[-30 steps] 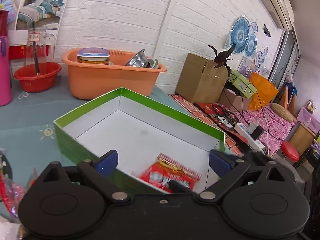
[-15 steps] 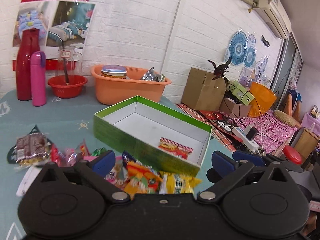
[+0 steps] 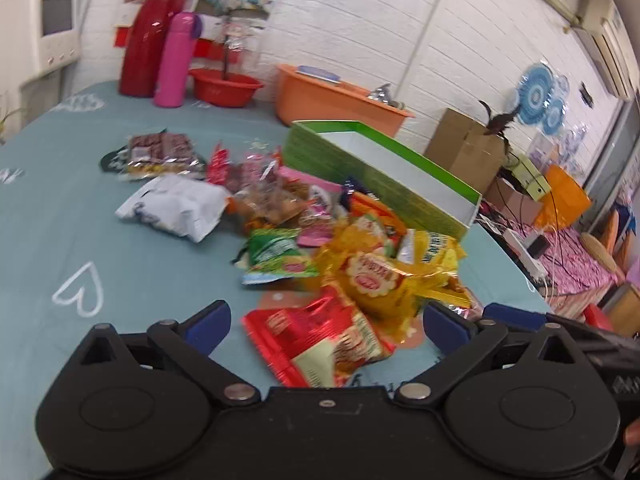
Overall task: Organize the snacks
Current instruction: 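Close the left tool on the red-and-white biscuit packet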
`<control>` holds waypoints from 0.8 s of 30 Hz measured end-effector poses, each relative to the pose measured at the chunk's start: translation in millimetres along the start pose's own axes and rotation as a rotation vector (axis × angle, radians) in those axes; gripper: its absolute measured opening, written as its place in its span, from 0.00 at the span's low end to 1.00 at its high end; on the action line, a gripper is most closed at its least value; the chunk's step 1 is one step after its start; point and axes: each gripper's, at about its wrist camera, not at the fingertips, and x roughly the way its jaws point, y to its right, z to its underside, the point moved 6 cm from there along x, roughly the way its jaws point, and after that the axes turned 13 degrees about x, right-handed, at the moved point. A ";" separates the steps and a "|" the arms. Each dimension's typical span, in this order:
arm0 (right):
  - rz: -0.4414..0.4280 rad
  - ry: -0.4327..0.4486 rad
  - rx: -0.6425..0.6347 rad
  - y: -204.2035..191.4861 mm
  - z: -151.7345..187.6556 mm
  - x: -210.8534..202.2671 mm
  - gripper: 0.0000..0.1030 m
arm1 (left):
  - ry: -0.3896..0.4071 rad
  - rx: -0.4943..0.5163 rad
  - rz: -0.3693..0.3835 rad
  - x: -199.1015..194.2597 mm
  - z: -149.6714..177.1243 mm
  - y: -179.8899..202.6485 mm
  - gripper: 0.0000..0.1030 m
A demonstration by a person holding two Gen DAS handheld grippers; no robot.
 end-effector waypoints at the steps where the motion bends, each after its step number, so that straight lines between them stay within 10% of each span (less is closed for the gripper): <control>1: -0.033 -0.013 -0.013 -7.2 4.6 0.9 1.00 | 0.000 -0.022 -0.001 -2.7 3.1 -5.1 1.00; 15: 0.027 -0.083 -0.214 -23.7 35.4 56.2 1.00 | -0.048 -0.099 0.114 18.8 12.4 -19.3 1.00; 18: 0.024 -0.092 -0.234 -26.0 34.2 62.4 1.00 | -0.073 -0.097 0.121 28.0 13.1 -21.6 0.70; 24: 0.013 -0.178 -0.295 -36.0 44.6 78.3 1.00 | -0.073 -0.113 0.154 31.3 14.4 -27.3 0.69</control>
